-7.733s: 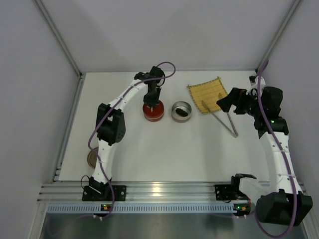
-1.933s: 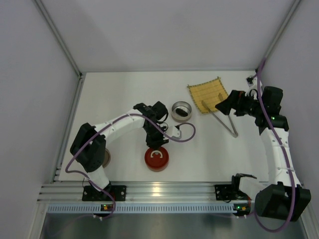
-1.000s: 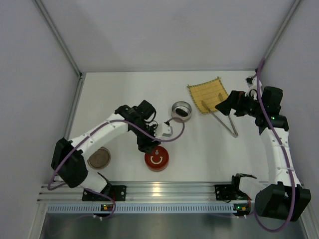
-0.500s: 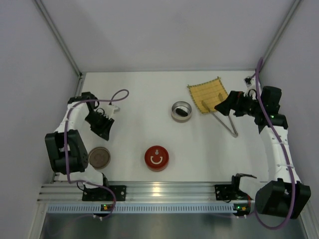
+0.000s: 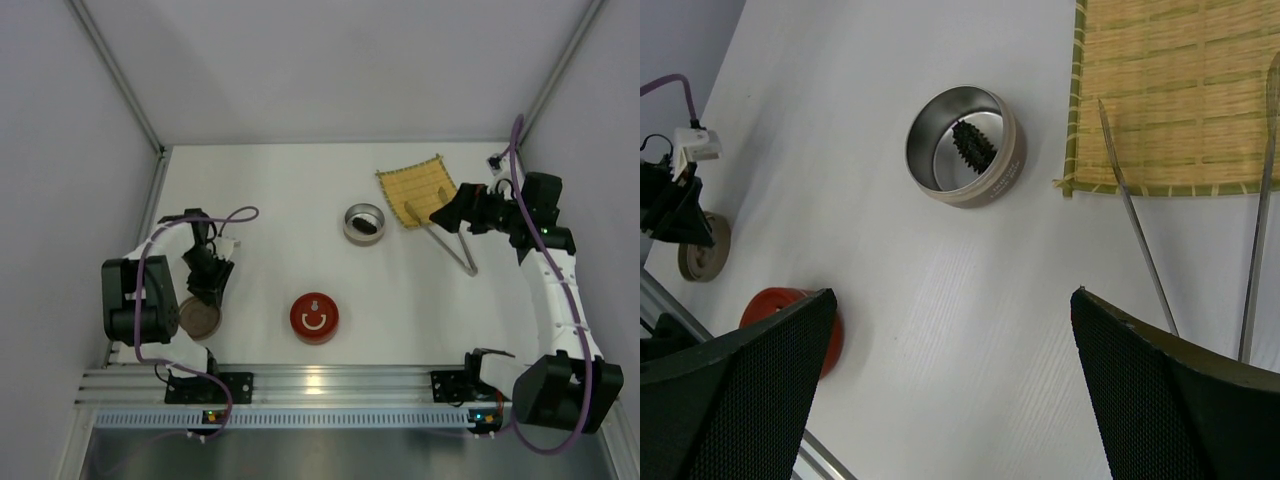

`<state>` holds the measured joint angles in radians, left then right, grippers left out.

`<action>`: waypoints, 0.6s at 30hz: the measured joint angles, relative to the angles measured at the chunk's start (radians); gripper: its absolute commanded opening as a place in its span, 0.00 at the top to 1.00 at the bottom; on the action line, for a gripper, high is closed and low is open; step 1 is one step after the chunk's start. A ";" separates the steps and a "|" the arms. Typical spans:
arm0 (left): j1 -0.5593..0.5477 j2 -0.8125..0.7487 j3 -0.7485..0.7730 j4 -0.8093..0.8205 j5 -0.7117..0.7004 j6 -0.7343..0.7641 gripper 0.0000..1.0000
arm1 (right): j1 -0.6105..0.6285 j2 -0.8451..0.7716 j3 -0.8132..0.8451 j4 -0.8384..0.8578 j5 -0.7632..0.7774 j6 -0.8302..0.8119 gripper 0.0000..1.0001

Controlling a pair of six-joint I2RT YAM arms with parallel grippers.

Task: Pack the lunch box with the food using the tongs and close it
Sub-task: Move the box lid to the center of the board.

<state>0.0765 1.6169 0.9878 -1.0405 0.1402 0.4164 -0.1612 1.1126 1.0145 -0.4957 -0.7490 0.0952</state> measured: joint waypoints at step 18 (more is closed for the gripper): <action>-0.074 0.018 -0.006 0.079 -0.087 -0.089 0.54 | 0.000 0.003 0.000 0.000 -0.021 -0.006 0.01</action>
<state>0.0025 1.6352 0.9821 -0.9615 0.0536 0.3279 -0.1616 1.1160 1.0145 -0.4953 -0.7700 0.0891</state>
